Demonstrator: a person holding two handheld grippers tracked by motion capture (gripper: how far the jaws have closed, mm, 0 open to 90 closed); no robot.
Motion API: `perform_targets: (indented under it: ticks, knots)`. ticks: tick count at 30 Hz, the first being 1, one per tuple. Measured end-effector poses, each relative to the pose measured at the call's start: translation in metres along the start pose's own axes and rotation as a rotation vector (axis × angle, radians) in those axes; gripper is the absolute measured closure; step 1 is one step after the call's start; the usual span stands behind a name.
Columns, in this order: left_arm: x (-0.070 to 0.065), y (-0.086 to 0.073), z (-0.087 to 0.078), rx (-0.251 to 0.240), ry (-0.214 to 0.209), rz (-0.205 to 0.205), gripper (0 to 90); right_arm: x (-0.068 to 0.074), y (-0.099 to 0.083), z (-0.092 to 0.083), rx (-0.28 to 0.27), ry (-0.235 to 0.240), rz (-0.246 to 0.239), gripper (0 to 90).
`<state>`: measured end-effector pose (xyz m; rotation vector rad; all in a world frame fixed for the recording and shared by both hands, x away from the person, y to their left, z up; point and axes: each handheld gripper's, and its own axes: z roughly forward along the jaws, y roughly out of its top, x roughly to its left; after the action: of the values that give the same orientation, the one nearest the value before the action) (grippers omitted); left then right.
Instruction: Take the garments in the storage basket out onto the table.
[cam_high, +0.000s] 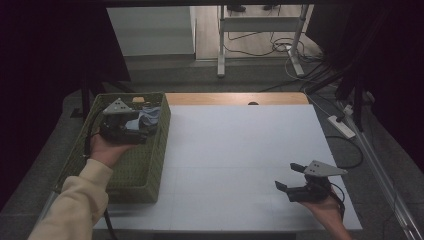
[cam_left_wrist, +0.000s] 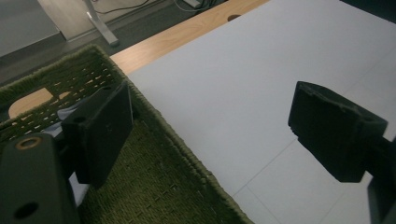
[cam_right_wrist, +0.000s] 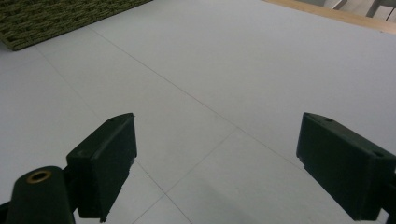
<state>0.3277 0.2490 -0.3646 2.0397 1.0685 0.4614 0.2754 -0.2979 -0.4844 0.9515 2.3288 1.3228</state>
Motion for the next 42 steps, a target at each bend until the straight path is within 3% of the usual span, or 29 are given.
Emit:
perform_targets:
  ticks: [25,42]
  knots:
    - [0.046,0.001,0.003,0.012,0.087,-0.065,15.0,0.0,-0.001,0.003,0.016,-0.002,-0.005,12.1]
    - [0.074,0.0,0.017,0.064,0.125,-0.099,15.4,0.0,-0.002,0.004,0.022,-0.006,-0.007,12.1]
